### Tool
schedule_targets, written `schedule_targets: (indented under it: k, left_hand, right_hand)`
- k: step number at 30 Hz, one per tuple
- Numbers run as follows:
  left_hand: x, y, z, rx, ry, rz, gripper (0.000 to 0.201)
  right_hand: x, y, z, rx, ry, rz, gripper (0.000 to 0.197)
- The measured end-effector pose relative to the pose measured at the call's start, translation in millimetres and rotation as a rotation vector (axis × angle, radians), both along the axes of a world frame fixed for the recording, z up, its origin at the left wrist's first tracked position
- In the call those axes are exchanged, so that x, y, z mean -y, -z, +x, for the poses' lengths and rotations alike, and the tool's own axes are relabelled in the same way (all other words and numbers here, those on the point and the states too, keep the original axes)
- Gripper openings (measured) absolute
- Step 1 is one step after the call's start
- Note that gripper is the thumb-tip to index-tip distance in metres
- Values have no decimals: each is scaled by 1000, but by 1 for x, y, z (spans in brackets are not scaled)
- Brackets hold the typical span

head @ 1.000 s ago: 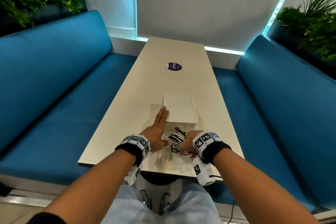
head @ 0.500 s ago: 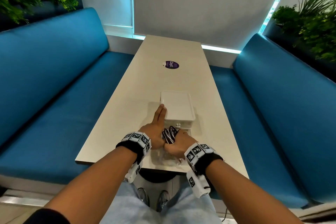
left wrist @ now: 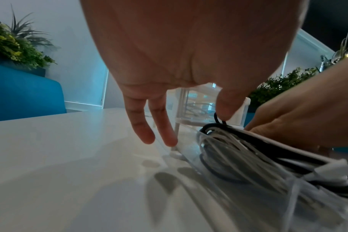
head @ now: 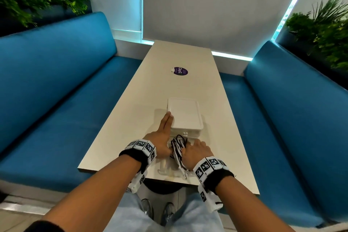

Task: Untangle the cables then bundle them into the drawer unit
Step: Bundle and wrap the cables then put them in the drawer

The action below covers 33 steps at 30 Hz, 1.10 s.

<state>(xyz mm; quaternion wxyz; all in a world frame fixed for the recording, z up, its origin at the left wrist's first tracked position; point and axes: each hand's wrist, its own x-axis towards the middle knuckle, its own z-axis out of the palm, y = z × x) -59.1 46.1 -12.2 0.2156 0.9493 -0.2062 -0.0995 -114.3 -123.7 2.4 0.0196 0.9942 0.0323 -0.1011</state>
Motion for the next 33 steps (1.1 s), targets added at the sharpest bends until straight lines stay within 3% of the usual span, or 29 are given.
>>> schedule_targets:
  k: [7,10,13,18,26,33]
  left_hand:
    - [2,-5,3,65,-63,19,89]
    - [7,-1,2,136,-110,73,87]
    - [16,-2,1,207,-174,116,86]
    - [24,-4,1,249,-235,202,85]
    - [27,-13,3,139,-231,52,78]
    - [33,-11,1,234,-277,123,73]
  right_hand:
    - [-13,-12,1,37,-36,119,35]
    - [-12,-8,4,20,76,204,36]
    - [-3,0,6,118,178,299,28]
    - [3,10,3,281,144,444,20]
    - [0,1,6,230,12,353,25]
    - [4,-10,5,180,-32,224,27]
